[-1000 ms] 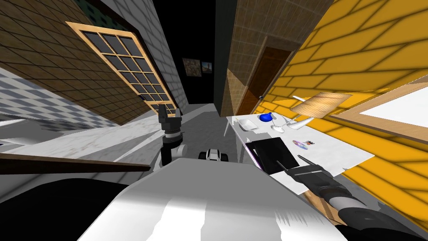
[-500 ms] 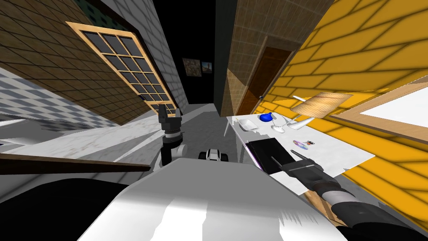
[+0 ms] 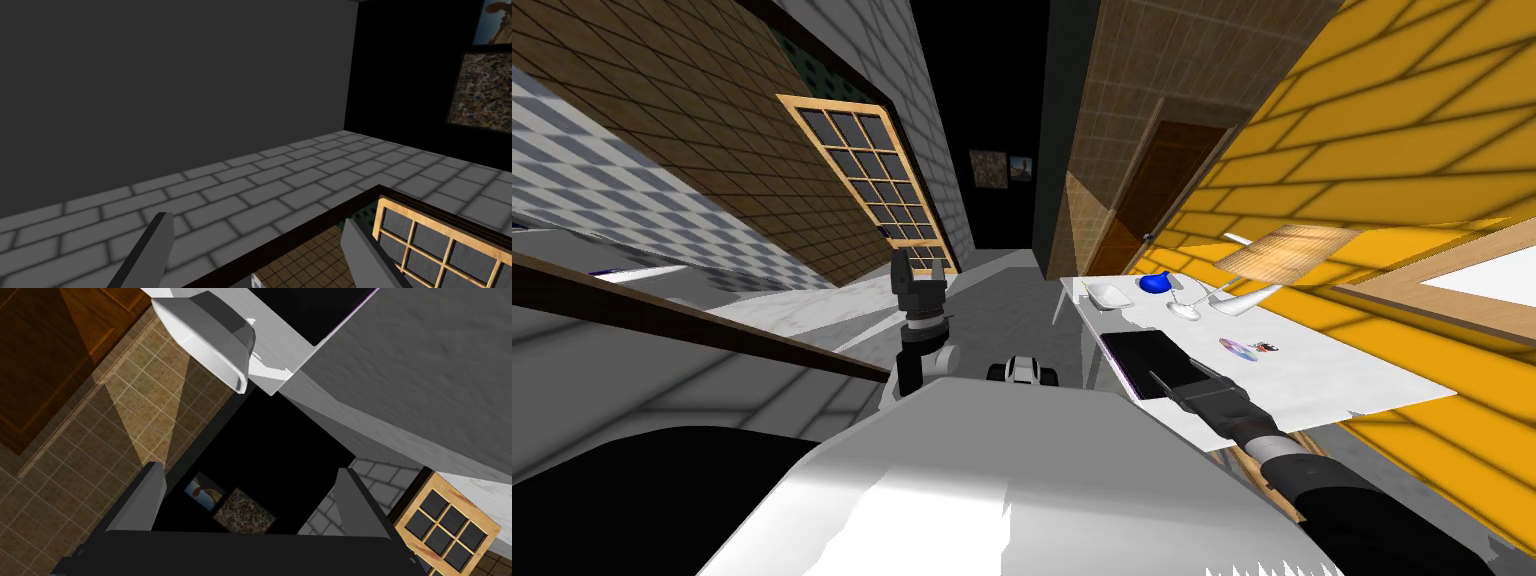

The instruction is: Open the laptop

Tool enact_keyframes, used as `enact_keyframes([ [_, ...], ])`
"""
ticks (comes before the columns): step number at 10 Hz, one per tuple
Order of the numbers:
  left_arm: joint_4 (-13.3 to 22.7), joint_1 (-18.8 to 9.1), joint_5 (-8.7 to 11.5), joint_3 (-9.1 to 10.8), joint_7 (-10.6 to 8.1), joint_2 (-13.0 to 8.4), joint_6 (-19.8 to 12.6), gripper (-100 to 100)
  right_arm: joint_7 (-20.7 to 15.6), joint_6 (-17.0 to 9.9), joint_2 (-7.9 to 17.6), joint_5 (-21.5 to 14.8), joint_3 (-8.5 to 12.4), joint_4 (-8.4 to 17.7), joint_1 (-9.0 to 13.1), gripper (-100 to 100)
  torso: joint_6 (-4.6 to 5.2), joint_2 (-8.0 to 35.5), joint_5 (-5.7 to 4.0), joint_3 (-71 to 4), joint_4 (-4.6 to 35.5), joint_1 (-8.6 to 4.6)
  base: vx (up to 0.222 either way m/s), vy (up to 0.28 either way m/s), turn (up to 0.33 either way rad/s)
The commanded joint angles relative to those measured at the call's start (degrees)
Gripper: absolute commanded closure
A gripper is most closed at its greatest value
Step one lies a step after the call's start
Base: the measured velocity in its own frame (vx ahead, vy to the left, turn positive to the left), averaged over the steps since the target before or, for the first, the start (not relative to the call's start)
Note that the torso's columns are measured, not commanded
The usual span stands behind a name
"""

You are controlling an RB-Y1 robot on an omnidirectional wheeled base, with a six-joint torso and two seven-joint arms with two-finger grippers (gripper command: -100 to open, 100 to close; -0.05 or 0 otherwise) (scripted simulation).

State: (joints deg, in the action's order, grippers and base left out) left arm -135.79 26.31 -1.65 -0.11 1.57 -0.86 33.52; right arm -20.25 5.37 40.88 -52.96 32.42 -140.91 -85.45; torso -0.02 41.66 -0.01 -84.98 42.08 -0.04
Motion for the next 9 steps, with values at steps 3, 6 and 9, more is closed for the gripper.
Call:
enact_keyframes([
  [3,0.0,-0.03,0.0,-0.01,0.0,0.0,0.0,0,4.42,1.24,4.33,-2.39,-3.9,7.41,5.65,-100,-0.08,1.11,0.03,0.68,0.31,0.15,-0.141,0.02,0.281],
  [6,0.01,-0.01,0.0,0.0,0.0,0.0,0.0,0,6.54,1.24,4.46,-2.39,-6.07,11.92,10.27,-100,0.05,0.34,-0.04,0.26,0.13,-0.1,-0.078,0.006,-0.018],
  [9,0.0,0.01,0.0,0.0,0.0,0.0,0.0,0,6.54,1.24,4.46,-2.39,-6.07,15.48,11.72,-100,0.01,0.39,0.01,0.24,0.12,0.05,0.023,-0.006,0.007],
])
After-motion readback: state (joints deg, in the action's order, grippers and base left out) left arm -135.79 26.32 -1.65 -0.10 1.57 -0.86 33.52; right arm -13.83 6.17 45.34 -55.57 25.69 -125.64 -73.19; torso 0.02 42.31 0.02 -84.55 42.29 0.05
